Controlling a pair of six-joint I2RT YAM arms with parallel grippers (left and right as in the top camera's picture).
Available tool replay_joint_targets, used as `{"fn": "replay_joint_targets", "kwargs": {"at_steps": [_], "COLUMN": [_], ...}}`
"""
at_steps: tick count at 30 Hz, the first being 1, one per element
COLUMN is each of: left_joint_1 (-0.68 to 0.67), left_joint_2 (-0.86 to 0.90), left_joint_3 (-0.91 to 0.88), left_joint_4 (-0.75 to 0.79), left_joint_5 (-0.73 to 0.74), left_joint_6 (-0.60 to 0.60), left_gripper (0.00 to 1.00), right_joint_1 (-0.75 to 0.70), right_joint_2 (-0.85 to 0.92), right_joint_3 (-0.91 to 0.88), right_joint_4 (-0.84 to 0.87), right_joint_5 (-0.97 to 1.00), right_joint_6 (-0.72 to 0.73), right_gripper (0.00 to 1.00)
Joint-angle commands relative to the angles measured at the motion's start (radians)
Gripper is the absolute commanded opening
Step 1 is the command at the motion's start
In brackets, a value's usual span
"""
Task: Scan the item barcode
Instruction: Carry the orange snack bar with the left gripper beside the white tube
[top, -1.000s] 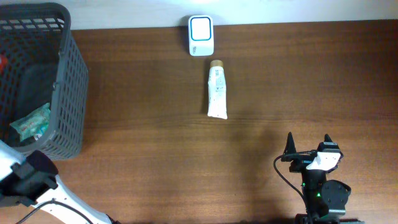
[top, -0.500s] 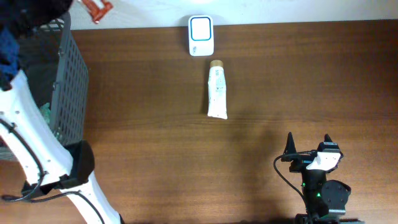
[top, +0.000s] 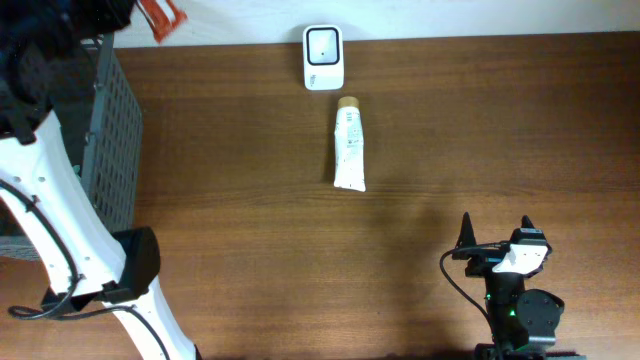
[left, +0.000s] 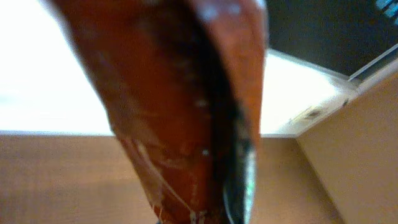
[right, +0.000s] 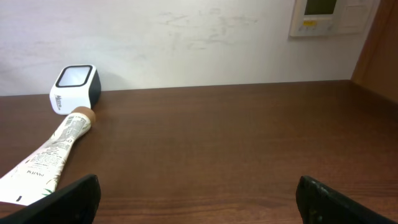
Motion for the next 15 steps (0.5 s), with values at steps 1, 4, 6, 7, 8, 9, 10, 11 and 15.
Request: {"fn": "replay_joint_targets", "kwargs": {"at_steps": [1,4,6,7,8,9,10,11,15], "left_joint_1": [-0.129,-0.299,-0.408,-0.437,-0.477,-0.512,-0.539,-0.565,-0.602], "left_joint_2": [-0.031,-0.021,-0.007,-0.002,0.004,0.008,0.012,0.015,0.016], "left_joint_3": [-0.023,-0.134,-0.258,-0.307,-0.393,-0.497,-0.587,-0.695,-1.078], "left_joint_4": [-0.135,-0.212,-0.205,-0.200,-0.182,-0.145,-0.095,-0.021,0.241], "left_joint_5": [-0.128,-0.270,-0.404,-0.453,-0.518,-0.550,-0.551,-0.557,-0.692], "left_joint_6": [0.082,0.082,0.050,0.019,-0.029,-0.059,-0.062,-0.062,-0.178], "left_gripper": [0.00,0.00,0.00,0.00,0.00,0.00,0.00,0.00,0.00], "right_joint_1": [-0.002,-0.002,-0.002,-0.002,-0.002,-0.002,-0.002,-0.002,-0.002], "right_joint_2": [-0.008,-0.008,-0.008,-0.008,-0.008,-0.008,-0.008,-0.008,-0.008], "right_joint_3": [-0.008,-0.008,-0.008,-0.008,-0.008,-0.008,-0.008,-0.008,-0.008], "right_joint_4": [-0.002,-0.002,-0.002,-0.002,-0.002,-0.002,-0.002,-0.002,-0.002], "right_joint_5": [0.010,0.010,0.010,0.010,0.010,0.010,0.010,0.010,0.010], "right_joint_6": [0.007,0.007,0.008,0.007,0.007,0.007,0.007,0.007,0.007], "right_gripper": [0.99,0.99,0.99,0.99,0.99,0.99,0.99,0.99,0.99]}}
